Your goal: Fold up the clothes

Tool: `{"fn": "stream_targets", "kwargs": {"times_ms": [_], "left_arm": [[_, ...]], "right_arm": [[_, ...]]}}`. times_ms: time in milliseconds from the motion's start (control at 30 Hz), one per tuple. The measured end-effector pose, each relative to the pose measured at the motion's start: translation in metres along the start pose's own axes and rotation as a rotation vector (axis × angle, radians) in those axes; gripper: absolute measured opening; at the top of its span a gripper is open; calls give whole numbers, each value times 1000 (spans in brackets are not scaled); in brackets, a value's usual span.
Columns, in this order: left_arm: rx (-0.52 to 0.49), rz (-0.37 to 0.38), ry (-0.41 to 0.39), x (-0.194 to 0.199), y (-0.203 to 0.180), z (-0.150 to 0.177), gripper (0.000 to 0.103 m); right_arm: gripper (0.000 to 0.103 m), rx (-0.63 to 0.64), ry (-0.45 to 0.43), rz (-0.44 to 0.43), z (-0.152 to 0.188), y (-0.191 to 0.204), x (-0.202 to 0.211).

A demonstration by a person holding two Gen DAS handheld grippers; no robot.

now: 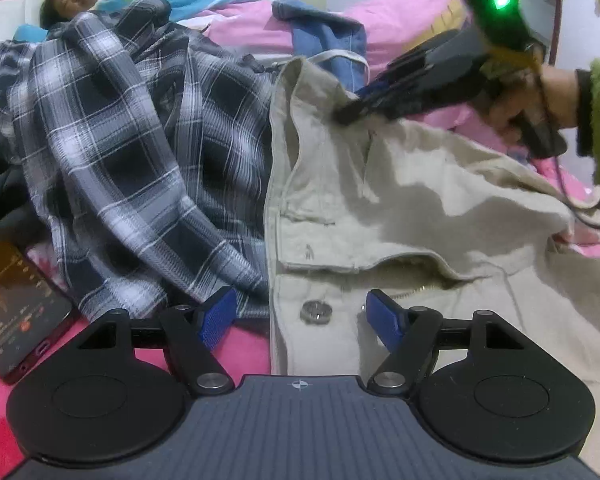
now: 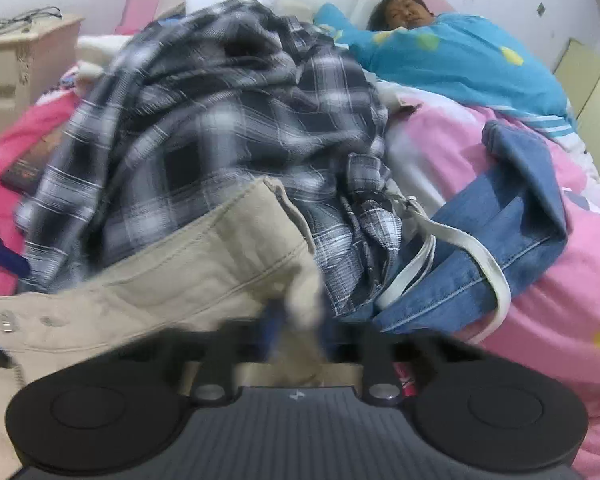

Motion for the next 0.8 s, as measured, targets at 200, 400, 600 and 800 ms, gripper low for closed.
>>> {"fn": "stream_targets", "kwargs": {"times_ms": [200,400,600,800], "left_arm": [[10,7,0,4,5,-2,73],[29,4,-19,8,13,-6,93],[48,1,-38,11,20,-10,98],[77,-4,-48,10,38,-10,98]], "right_arm": [[9,-120,-182,-93,-12,-6,87],[2,-197,-391,-171,-55,-37,142],[2,-275,-362,-90,-80,-67,67],[4,-321,-222,104,-49,-75,28]]}}
Point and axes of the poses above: each gripper's, at about its wrist camera, not at the fingertips, and x roughly against the way its jaws point, y to its left, z to its underside, the point moved 3 cm from there along -x, roughly the way its jaws point
